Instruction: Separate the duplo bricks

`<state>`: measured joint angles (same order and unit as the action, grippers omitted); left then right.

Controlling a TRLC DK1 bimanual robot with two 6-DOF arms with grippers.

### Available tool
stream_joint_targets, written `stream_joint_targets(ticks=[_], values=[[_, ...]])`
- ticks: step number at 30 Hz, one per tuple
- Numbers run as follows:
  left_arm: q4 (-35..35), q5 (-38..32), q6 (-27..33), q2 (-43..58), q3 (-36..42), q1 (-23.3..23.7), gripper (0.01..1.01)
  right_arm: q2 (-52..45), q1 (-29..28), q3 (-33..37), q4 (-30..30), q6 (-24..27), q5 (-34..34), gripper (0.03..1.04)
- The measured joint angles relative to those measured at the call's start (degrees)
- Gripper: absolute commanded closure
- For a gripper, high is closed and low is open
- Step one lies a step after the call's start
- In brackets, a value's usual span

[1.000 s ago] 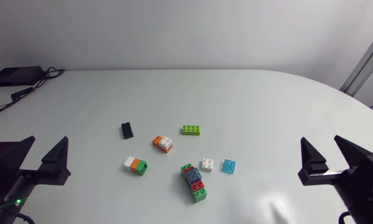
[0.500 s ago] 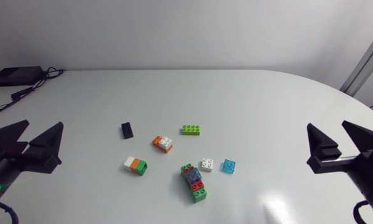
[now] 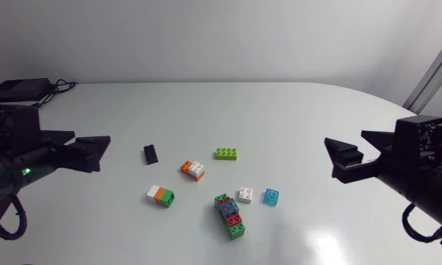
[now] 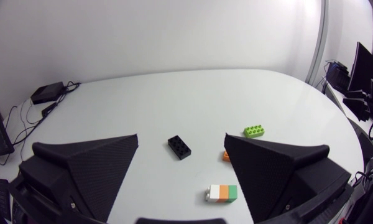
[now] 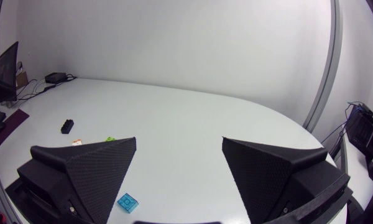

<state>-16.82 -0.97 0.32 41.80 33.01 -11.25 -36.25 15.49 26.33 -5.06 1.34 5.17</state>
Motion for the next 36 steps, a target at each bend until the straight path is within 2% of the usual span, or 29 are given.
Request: stream_joint_targets(ticks=[7,11,16,24,28,36], values=[[-1.7,6.7,0.0,12.1,4.2,-0.7,0.075,-7.2,3.8,3.9,-2.5,-2.3,0.5,0.07],[-2.0,9.9,3.4,18.5,6.0,0.5,0.075,-9.2,6.4,5.2,-3.8,-3.0,0.6,0.07],[-2.5,13.2,12.8,25.0,8.6,0.7,0.090,-12.0,8.2,5.7,-4.8,-3.1,0.6,0.07],[-3.2,14.1,29.6,31.4,9.5,0.7,0.082,-17.4,8.6,7.6,-7.8,-3.6,-1.3,0.07],[-3.4,14.7,39.3,33.1,9.5,0.6,0.082,-20.1,8.6,10.8,-11.5,-3.7,-2.9,0.07],[-5.4,21.9,58.8,36.3,6.9,0.6,0.084,-23.5,10.8,15.9,-19.8,0.2,-3.7,0.07]])
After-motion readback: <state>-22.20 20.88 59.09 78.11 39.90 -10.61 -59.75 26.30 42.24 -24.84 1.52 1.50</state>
